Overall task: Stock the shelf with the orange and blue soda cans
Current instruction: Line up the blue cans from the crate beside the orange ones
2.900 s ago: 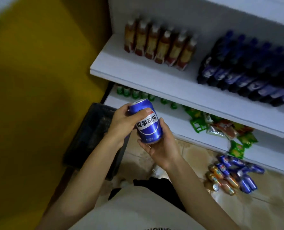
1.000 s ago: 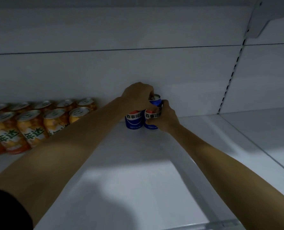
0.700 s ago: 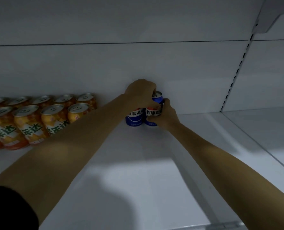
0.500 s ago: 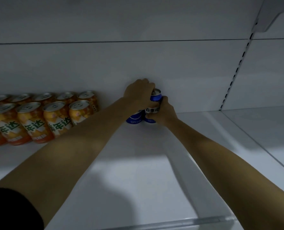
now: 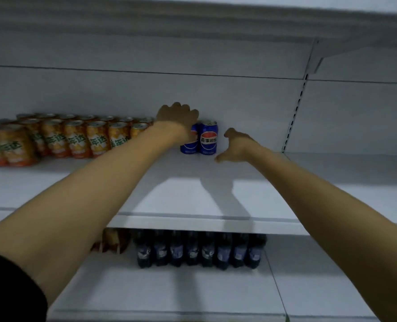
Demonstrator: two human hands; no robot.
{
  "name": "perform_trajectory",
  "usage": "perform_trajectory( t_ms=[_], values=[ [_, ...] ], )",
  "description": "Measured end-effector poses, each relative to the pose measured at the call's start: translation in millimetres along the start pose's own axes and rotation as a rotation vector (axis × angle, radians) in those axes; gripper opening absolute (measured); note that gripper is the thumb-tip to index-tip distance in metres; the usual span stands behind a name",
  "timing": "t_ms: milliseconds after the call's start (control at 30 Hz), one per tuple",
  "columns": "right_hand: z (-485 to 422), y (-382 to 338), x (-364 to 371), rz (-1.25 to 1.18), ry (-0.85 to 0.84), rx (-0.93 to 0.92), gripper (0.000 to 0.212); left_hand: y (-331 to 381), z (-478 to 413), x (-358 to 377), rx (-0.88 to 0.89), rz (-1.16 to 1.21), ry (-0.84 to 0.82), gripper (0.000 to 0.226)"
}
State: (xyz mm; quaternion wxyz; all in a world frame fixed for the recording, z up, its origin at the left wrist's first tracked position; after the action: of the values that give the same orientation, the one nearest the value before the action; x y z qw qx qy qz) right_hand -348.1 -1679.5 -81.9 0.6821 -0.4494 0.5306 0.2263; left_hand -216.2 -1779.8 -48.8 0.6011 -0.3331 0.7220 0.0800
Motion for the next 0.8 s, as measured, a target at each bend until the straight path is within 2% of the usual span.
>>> perform_trajectory(
  t_ms=[100, 200, 333, 467, 567, 667, 800],
  values=[
    [40.4, -11.9, -3.7, 0.120, 0.013, -0.069, 0.080, 6.0, 57.6, -15.6, -0.020, -0.066, 0.058, 0.054],
    [74.8, -37.1, 1.2, 0.204, 0.006, -0.140, 0.086, 0.7, 115.3, -25.3, -0.075, -0.116, 0.030, 0.047],
    [116.9, -86.3, 20.5, 0.256, -0.064, -0.274, 0.088, -23.5, 191.3, -30.6, -0.194, -0.114, -0.100, 0.045],
    [146.9, -146.4, 55.0, 0.314, -0.120, -0.452, 0.092, -59.1, 278.8, -15.8, -0.338, -0.122, -0.235, 0.053],
    [173.8, -197.7, 92.7, 0.398, -0.148, -0.585, 0.089, -80.0, 359.3, 1.8, -0.451, -0.100, -0.325, 0.050],
    [213.4, -251.0, 145.2, 0.456, -0.221, -0.731, 0.079, -99.3, 449.0, 20.7, -0.624, 0.006, -0.454, 0.055],
    [278.8, -316.0, 227.3, 0.510, -0.381, -0.939, 0.078, -110.9, 575.3, 51.1, -0.814, 0.379, -0.731, 0.073]
  ],
)
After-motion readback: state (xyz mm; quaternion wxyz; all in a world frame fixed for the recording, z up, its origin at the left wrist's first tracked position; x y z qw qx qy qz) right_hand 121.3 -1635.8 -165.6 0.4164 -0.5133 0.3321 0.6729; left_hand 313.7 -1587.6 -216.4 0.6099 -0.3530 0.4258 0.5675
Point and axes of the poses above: each hand's wrist, its own z-axis away from the middle knuckle, its own x-axis out of the palm, y = z × x, the point moved 2 cm from there along -z, towards the middle knuckle, and after that the axes turned 7 degrees about x, right-handed, at the moved point
